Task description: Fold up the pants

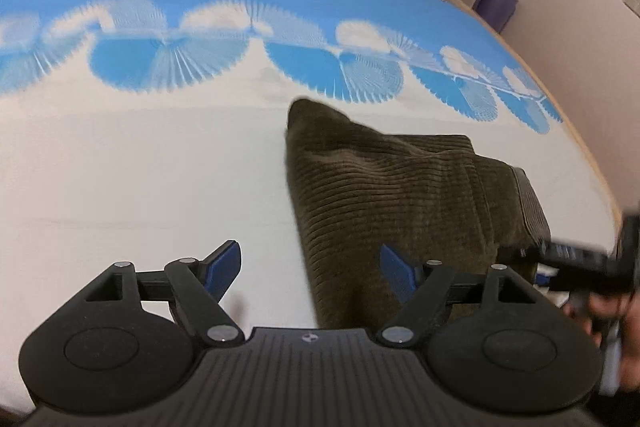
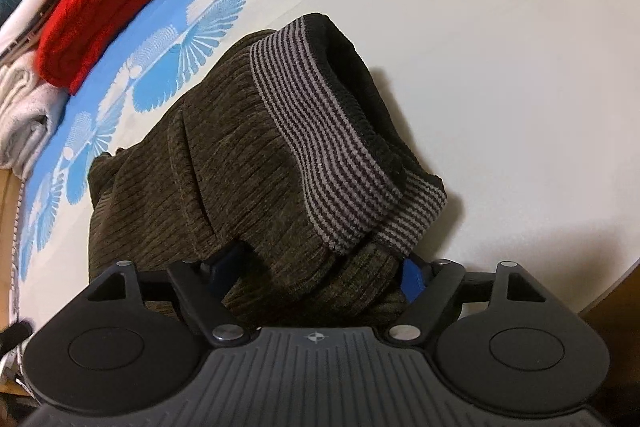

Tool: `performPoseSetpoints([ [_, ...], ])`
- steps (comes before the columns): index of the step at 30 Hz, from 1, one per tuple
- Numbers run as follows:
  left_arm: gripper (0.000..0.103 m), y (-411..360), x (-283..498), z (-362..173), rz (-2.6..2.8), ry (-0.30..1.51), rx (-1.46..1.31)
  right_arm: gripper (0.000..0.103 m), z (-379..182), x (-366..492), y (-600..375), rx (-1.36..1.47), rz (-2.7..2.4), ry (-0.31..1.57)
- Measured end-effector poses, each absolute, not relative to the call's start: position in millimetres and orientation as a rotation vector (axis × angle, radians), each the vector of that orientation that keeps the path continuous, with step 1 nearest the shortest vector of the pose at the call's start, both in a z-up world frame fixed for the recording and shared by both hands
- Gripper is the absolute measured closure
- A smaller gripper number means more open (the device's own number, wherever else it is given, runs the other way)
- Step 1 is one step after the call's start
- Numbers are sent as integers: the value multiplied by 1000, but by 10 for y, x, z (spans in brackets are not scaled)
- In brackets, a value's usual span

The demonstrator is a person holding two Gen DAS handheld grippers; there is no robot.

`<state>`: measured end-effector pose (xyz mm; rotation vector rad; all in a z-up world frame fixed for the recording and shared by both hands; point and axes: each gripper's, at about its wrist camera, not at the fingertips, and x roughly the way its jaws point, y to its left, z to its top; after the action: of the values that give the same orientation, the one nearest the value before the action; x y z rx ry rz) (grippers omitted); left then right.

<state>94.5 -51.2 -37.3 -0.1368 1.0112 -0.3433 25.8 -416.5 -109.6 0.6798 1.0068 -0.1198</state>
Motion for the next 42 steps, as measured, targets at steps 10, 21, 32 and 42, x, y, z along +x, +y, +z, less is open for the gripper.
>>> performPoseSetpoints([
  [10, 13, -700, 1532, -1333, -401, 1213, -479, 38, -1137, 154, -4218, 680, -58, 949],
  [21, 60, -884, 1738, -1186, -450, 1115, -429, 66, -861, 124, -4132, 624, -28, 809],
  [32, 63, -502, 2029, -182, -441, 747, -295, 68, -350, 595, -3668, 587, 51, 495],
  [42, 40, 30, 2447, -593, 15, 969, -299, 58, -938, 1519, -3475, 576, 2, 864],
])
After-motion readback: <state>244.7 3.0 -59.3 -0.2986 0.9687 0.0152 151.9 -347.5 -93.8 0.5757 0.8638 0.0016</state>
